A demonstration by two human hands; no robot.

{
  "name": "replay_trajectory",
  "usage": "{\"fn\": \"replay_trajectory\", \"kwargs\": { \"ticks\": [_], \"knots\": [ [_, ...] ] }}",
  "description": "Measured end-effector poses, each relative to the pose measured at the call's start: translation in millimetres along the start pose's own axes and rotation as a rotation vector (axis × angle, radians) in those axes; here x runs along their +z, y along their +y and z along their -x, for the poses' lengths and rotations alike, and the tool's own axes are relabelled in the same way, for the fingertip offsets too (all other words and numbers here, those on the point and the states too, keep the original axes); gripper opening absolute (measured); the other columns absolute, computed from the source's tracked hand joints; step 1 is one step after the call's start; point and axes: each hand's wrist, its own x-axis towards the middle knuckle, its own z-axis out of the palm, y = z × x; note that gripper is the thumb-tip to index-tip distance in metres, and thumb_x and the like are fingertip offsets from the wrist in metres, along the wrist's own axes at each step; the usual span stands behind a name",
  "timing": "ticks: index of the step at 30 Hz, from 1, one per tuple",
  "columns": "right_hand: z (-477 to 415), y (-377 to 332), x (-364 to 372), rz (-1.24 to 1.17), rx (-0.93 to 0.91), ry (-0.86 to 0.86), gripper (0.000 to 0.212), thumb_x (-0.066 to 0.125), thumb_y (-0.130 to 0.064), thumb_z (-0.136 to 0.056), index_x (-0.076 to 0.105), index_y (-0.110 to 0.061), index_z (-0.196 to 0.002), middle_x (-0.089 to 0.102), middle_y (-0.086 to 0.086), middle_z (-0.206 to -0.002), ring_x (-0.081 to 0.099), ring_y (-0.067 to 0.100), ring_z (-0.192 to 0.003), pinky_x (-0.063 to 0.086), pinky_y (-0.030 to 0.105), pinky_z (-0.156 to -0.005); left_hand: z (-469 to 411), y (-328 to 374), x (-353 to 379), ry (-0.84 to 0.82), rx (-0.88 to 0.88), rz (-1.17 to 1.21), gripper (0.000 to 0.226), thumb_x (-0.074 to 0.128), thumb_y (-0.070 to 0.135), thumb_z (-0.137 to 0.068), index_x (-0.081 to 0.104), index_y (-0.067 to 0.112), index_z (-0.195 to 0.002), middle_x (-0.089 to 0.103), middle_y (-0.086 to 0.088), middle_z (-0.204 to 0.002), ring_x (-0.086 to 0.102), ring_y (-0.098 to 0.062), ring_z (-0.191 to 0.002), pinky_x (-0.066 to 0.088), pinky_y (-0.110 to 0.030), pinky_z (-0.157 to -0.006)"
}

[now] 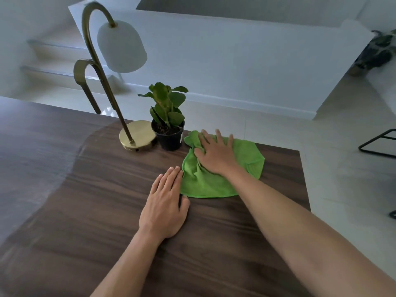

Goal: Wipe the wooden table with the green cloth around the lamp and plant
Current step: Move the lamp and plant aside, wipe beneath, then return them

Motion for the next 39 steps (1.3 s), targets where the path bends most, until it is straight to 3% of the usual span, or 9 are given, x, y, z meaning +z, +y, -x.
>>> {"fn": "replay_trajectory", "kwargs": {
  "ticks": [3, 7, 10, 13, 18, 22, 29, 33, 39],
  "knots": [
    [22, 42, -3, 0.022, -0.079, 0.004, 0.060, 0.013, -0.057, -0.098, 0.004, -0.038, -0.154, 0.000, -0.011, -0.164, -0.005, 0.025, -0.151, -0.005, 0.059, -0.119, 1, 0, -1, 0.007, -0.013, 0.010, 0.067, 0.027, 0.038, -0.089, 0.027, 0.012, -0.152, 0.022, 0.001, -0.160, 0.010, -0.008, -0.148, 0.006, -0.031, -0.122],
    [32, 96, -7, -0.016, 0.137, 0.028, 0.060, 0.017, -0.054, -0.099, 0.024, -0.027, -0.152, 0.025, -0.002, -0.161, 0.015, 0.022, -0.150, 0.004, 0.057, -0.120, 1, 1, -2, 0.012, -0.013, 0.017, 0.067, 0.025, 0.037, -0.089, 0.027, 0.012, -0.152, 0.022, 0.000, -0.160, 0.010, -0.008, -0.148, 0.007, -0.032, -0.122],
    [17, 90, -9, -0.021, 0.291, -0.015, 0.060, 0.013, -0.051, -0.097, 0.039, -0.022, -0.143, 0.041, 0.006, -0.152, 0.030, 0.030, -0.143, 0.008, 0.063, -0.116, 0, 2, -3, 0.010, -0.017, 0.013, 0.067, 0.026, 0.037, -0.089, 0.030, 0.011, -0.151, 0.025, -0.001, -0.159, 0.013, -0.010, -0.148, 0.010, -0.033, -0.122],
    [-3, 52, -10, -0.027, 0.382, -0.033, 0.068, 0.006, -0.053, -0.096, 0.037, -0.019, -0.146, 0.042, 0.011, -0.150, 0.036, 0.039, -0.137, 0.005, 0.069, -0.113, 1, 3, -3, 0.001, -0.022, 0.000, 0.067, 0.026, 0.037, -0.089, 0.030, 0.011, -0.151, 0.025, -0.001, -0.159, 0.013, -0.011, -0.148, 0.009, -0.033, -0.122],
    [-15, -18, 0, -0.040, 0.111, 0.040, 0.065, 0.011, -0.060, -0.096, 0.015, -0.032, -0.155, 0.019, 0.002, -0.163, 0.009, 0.034, -0.150, -0.001, 0.065, -0.116, -1, 1, -2, 0.016, -0.008, -0.008, 0.067, 0.028, 0.035, -0.088, 0.032, 0.010, -0.150, 0.027, -0.002, -0.158, 0.015, -0.011, -0.148, 0.008, -0.032, -0.122],
    [18, 13, 6, -0.031, 0.030, 0.043, 0.062, 0.016, -0.061, -0.097, 0.012, -0.038, -0.154, 0.006, -0.004, -0.165, -0.003, 0.026, -0.151, -0.005, 0.056, -0.120, 1, -1, 0, 0.004, -0.003, -0.004, 0.068, 0.026, 0.037, -0.088, 0.030, 0.009, -0.150, 0.026, -0.002, -0.159, 0.013, -0.012, -0.148, 0.007, -0.033, -0.122],
    [91, 101, 4, -0.062, 0.532, 0.103, 0.070, 0.015, -0.062, -0.097, 0.013, -0.025, -0.156, 0.003, -0.001, -0.165, -0.003, 0.026, -0.151, -0.004, 0.056, -0.120, 2, -2, -1, 0.013, 0.019, 0.027, 0.062, 0.033, 0.032, -0.094, 0.029, 0.007, -0.150, 0.025, -0.007, -0.159, 0.014, -0.018, -0.148, 0.006, -0.036, -0.122],
    [131, 57, 17, -0.107, 0.639, 0.135, 0.067, 0.015, -0.060, -0.097, 0.012, -0.028, -0.156, 0.004, 0.002, -0.165, -0.003, 0.032, -0.151, -0.006, 0.058, -0.119, 4, -3, -2, -0.003, 0.033, 0.036, 0.059, 0.035, 0.031, -0.096, 0.029, 0.009, -0.150, 0.024, -0.008, -0.159, 0.013, -0.021, -0.149, 0.005, -0.037, -0.122],
    [253, -41, 39, -0.084, 0.576, 0.134, 0.070, 0.007, -0.066, -0.093, 0.007, -0.034, -0.155, -0.004, -0.003, -0.164, -0.011, 0.027, -0.151, -0.011, 0.054, -0.119, 10, -7, -7, -0.037, 0.110, 0.056, 0.054, 0.037, 0.036, -0.097, 0.036, 0.018, -0.148, 0.026, -0.010, -0.158, 0.014, -0.024, -0.148, 0.008, -0.042, -0.122]
  ]
}}
